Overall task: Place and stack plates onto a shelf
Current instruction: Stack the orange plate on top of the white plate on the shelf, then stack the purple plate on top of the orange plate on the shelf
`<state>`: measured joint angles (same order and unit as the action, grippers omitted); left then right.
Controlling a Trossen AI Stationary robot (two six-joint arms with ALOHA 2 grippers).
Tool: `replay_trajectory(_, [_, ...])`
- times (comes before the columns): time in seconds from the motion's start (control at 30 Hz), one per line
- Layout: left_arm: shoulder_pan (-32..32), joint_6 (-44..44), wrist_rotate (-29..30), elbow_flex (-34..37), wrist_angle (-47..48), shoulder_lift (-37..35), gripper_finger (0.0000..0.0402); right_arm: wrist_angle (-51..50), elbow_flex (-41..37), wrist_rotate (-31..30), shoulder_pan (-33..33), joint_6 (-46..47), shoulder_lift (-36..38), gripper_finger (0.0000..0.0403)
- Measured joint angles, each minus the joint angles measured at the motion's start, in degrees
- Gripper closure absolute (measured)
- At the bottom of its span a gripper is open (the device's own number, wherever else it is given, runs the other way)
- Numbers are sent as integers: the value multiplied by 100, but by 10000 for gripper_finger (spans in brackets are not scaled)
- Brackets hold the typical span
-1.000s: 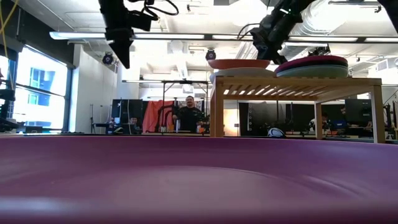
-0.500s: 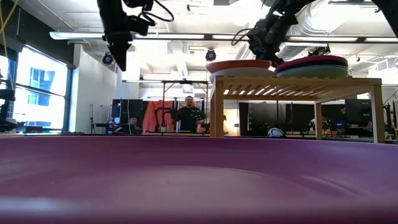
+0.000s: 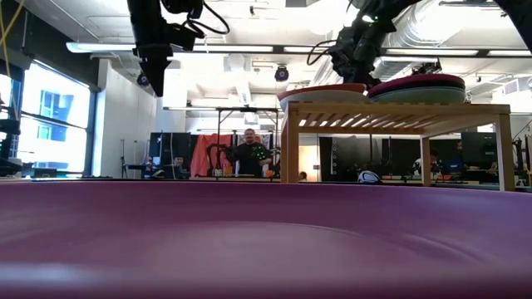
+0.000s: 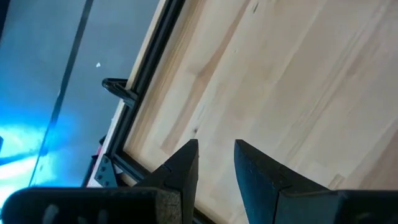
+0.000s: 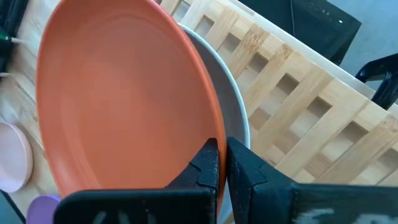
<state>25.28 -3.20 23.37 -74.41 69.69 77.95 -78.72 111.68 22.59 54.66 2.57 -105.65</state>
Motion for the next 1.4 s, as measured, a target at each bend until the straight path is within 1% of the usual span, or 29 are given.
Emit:
replay_trajectory(0.33, [-2,15,-34,0,-10,0,309,-13,0,-331,-66,42,0,397])
replay_trajectory(0.53, [-2,13,-34,0,-56,0,309,-13,0,-598,-176,33,0,359])
replay_trajectory(0.67, [-2,11,-34,0,-62,0,309,46,0,-601,-234,4,0,331])
replay_trajectory(0.8, [-2,4,-32,0,-62,0,309,111,0,-508,-235,9,0,317])
replay_trajectory(0.93, [-2,-2,-32,0,-63,0,309,102,0,-719,-182,24,2,313])
replay_trajectory(1.07, [-2,-2,-30,0,-61,0,309,98,0,-685,-62,155,9,313])
replay_trajectory(1.2, [-2,-2,-30,0,-61,0,309,98,0,-506,10,200,9,313])
replay_trajectory(1.4, [-2,0,-30,0,-61,0,309,100,0,-499,-56,265,9,313])
